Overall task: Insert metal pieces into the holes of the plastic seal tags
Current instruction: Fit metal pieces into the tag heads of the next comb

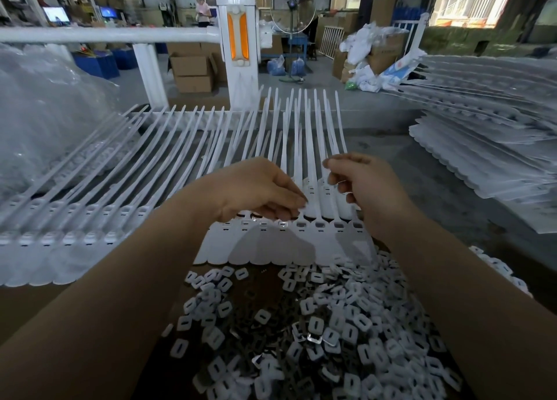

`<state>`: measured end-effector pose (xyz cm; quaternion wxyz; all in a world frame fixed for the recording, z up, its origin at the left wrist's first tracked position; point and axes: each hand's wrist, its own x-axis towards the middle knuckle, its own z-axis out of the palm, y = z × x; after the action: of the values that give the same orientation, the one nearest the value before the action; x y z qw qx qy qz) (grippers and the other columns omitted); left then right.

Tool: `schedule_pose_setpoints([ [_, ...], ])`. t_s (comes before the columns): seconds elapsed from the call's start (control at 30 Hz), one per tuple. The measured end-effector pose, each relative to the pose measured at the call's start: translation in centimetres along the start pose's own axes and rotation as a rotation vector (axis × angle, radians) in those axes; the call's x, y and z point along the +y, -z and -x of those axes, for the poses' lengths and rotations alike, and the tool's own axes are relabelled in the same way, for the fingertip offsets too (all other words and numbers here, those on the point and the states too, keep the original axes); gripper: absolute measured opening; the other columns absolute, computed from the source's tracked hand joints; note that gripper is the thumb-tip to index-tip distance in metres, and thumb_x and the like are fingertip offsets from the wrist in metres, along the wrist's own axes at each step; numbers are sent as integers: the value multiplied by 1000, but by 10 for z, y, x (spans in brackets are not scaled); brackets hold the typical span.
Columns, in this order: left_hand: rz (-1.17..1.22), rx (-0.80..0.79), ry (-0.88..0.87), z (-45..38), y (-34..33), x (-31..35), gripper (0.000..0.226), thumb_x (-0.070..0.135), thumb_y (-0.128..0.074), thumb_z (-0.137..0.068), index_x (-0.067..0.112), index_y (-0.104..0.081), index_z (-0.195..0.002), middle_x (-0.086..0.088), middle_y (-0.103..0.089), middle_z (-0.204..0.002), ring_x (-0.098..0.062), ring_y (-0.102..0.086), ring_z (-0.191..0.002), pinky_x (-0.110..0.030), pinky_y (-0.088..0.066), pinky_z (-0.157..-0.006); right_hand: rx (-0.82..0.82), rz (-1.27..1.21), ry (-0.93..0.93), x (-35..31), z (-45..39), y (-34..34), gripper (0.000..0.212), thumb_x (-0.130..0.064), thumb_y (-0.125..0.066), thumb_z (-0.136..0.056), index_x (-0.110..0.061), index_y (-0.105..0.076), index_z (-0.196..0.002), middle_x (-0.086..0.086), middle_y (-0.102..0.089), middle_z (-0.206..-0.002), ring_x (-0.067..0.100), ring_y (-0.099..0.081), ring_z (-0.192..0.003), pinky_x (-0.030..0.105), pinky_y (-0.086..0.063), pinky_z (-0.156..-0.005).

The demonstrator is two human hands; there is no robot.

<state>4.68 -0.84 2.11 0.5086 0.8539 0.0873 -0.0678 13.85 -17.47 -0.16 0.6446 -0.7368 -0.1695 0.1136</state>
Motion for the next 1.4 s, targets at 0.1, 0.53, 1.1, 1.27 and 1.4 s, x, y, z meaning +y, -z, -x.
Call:
schedule_pose_setpoints([
  [0.1, 73, 42, 60, 0, 8, -4, 6, 15, -72, -86, 13, -75, -91, -3, -77, -84, -8, -71, -69, -14, -53, -57, -146, 146, 45, -1, 3, -2, 8, -20, -64, -90, -21, -72, -88, -13, -65, -61, -8, -54, -51, 10, -40, -50],
  [0.53, 262, 50, 166, -2, 13, -5, 6, 11, -68, -87, 7, -73, -90, -3, -75, -78, -6, -69, -63, -16, -52, -52, -299, 344, 331, 2, 7, -10, 8, -27, -79, -79, -30, -72, -80, -16, -69, -77, -2, -52, -60, 12, -44, -54],
  [1.1, 7, 163, 26, -3, 10, -3, 13, 26, -76, -82, 15, -74, -90, 5, -73, -73, -2, -65, -63, -15, -50, -57, -239, 277, 173, 2, 7, -10, 10, -29, -68, -89, -28, -69, -79, -4, -70, -73, -3, -45, -40, 13, -40, -42],
  [1.27, -94, 190, 57, -5, 3, -4, 11, 27, -76, -82, 17, -75, -82, 11, -64, -60, -2, -55, -57, -22, -42, -60, -195, 290, 149, 5, 6, -11, 11, -29, -65, -90, -30, -71, -82, -8, -68, -70, -1, -52, -52, 11, -44, -48],
  [1.4, -175, 162, 123, -7, -8, -3, 10, 29, -78, -80, 27, -74, -70, 13, -63, -64, -5, -55, -66, -22, -38, -58, -108, 258, 80, 7, 2, -10, 15, -21, -57, -96, -18, -72, -96, -6, -63, -74, -8, -52, -49, 8, -37, -40],
])
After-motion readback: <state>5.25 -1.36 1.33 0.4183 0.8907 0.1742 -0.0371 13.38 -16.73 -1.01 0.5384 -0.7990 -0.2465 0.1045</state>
